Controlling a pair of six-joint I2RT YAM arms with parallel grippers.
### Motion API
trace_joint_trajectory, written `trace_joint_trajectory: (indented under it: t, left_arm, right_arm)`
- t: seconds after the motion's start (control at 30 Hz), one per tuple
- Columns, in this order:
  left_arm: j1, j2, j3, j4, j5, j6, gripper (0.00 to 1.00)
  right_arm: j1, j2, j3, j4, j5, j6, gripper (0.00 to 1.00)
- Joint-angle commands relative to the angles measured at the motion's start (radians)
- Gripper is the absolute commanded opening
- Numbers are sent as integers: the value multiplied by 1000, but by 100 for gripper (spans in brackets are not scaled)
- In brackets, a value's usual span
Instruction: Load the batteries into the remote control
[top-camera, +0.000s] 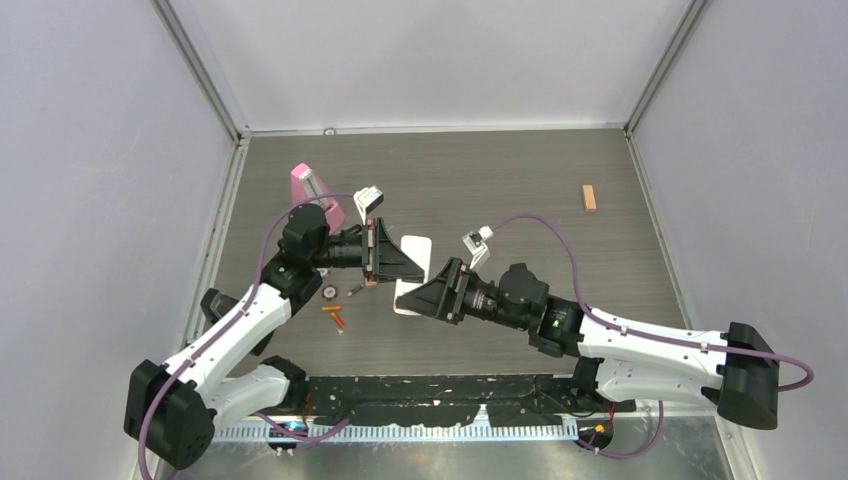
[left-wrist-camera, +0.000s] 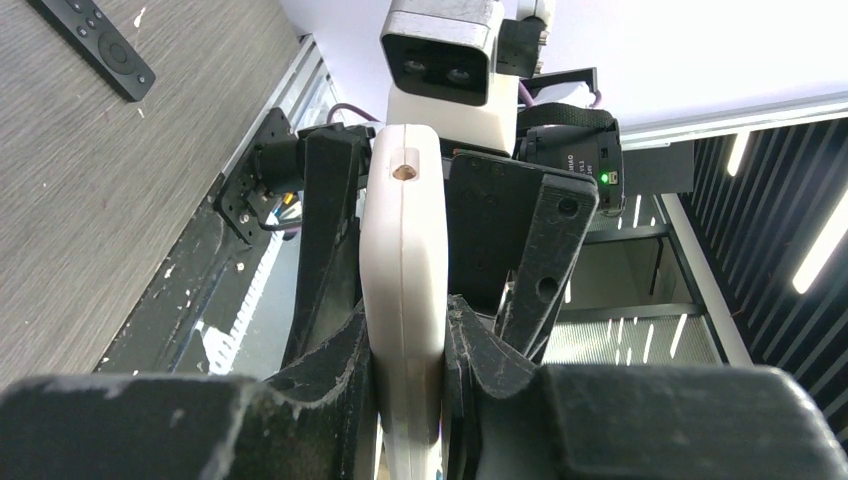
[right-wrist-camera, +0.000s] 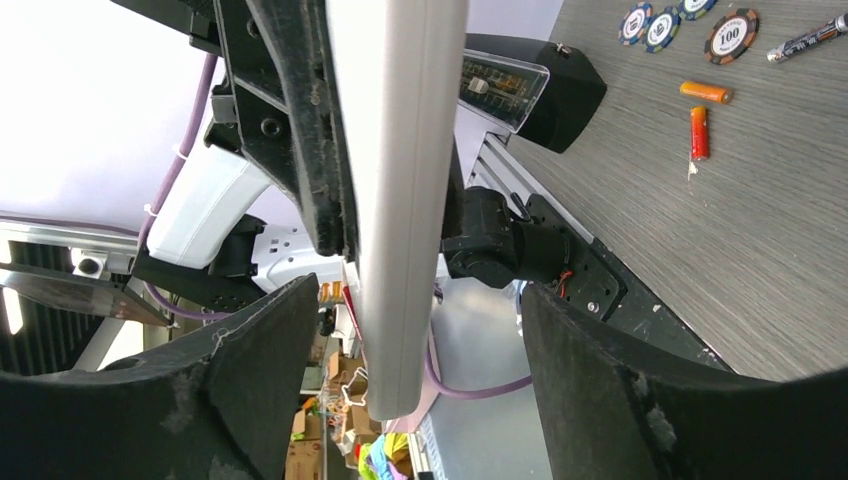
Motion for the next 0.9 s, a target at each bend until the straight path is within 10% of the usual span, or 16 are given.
trace_joint_trajectory:
  t: [0.0, 0.87]
  left_arm:
    - [-2, -15, 2, 17, 21, 20, 0]
    - [-2, -14, 10, -17, 4, 47, 0]
  right_arm:
    - [-6, -29, 25, 34, 8, -33, 80]
    - [-13, 6, 16, 67, -57, -35, 28]
